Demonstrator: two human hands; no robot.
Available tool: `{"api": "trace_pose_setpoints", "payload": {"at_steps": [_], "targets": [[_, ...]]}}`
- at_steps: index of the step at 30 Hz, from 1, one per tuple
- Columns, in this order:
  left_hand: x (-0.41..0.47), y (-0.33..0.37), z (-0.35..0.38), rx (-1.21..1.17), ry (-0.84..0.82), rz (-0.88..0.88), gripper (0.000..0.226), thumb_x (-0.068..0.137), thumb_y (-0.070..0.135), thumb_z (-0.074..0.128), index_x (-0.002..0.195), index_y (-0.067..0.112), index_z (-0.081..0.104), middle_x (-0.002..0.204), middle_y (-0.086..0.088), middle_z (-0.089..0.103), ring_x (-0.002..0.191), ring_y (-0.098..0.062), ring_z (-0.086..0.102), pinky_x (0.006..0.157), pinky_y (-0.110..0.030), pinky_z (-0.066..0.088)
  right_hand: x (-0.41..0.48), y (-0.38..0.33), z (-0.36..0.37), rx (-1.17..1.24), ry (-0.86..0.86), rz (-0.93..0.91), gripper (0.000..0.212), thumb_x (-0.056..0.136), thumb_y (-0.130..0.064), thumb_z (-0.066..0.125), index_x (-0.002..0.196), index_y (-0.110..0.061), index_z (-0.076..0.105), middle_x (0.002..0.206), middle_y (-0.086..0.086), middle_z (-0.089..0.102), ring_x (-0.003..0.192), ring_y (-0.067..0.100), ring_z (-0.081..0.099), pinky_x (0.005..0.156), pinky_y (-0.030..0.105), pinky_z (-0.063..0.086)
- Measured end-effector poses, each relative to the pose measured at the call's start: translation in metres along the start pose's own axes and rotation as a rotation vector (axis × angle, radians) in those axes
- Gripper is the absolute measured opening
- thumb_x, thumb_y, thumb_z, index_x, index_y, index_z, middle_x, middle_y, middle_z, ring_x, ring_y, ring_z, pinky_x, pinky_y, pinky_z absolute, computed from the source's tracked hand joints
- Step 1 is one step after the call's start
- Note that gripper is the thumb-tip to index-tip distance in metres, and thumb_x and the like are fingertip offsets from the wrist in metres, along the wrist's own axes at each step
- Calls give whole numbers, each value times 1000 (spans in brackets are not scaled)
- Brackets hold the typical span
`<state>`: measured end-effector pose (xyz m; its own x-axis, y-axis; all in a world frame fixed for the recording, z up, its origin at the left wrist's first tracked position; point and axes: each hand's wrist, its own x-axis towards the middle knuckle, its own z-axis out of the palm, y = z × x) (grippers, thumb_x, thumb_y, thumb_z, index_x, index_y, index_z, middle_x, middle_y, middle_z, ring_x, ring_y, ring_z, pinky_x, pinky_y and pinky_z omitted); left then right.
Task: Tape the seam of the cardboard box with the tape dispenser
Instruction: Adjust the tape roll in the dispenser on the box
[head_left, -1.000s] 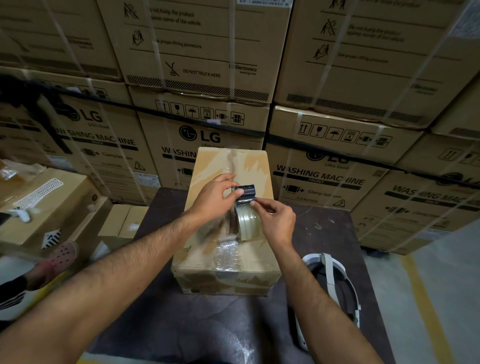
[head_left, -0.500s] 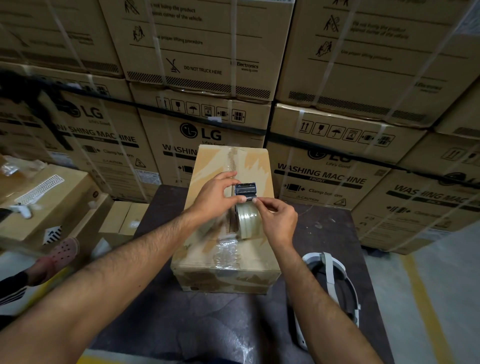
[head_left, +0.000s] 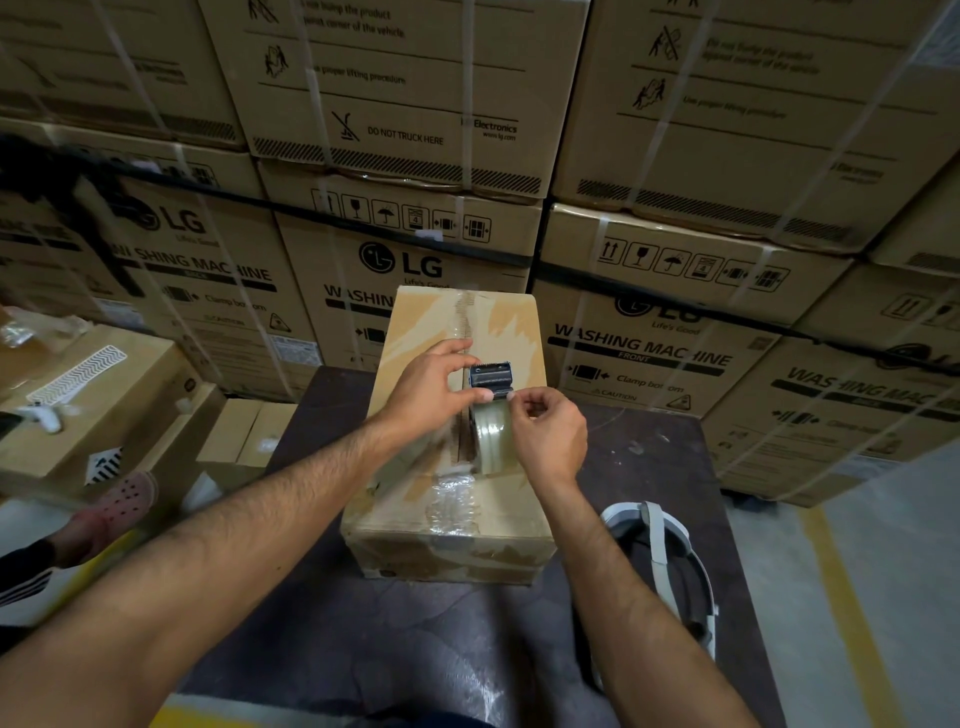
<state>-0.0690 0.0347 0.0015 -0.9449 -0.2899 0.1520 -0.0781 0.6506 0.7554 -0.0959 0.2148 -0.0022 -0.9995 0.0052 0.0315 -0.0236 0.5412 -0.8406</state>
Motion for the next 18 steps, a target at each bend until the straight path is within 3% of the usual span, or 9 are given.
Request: {"api": "trace_pose_setpoints", "payload": {"at_steps": [5,10,14,18], "targets": [[0,1,1,-6,4,3,58,76,36,91,128,16,73,152,8,53,141,-9,46,122,-37,35,-5,0,5,-44,-12,-7,14,97,-38,64,97,-26,73,100,-10,74,94,18,71,82,37,57],[-2,1,1,-10,4,5,59,77,35,91,129,16,73,152,7,54,142,-10,46,122,-39,35,-6,-1,11,-31,-45,-2,23,102,-34,57,108,-18,72,122,4,71,112,26,66,87,36,50],[-2,2,0,-1,6,6,58,77,36,90,129,17,72,153,6,54,142,-11,46,122,-42,36,-2,2,18,70,-109,44,25,101,-33,59,107,-15,75,121,7,73,116,28,66,97,37,53],[-3,2,0,10,-3,5,57,80,38,88,130,18,71,154,7,52,143,-11,45,122,-41,36,-4,9,16,261,-63,129,10,94,-30,70,102,-25,74,112,-5,74,112,18,68,100,35,54]]}}
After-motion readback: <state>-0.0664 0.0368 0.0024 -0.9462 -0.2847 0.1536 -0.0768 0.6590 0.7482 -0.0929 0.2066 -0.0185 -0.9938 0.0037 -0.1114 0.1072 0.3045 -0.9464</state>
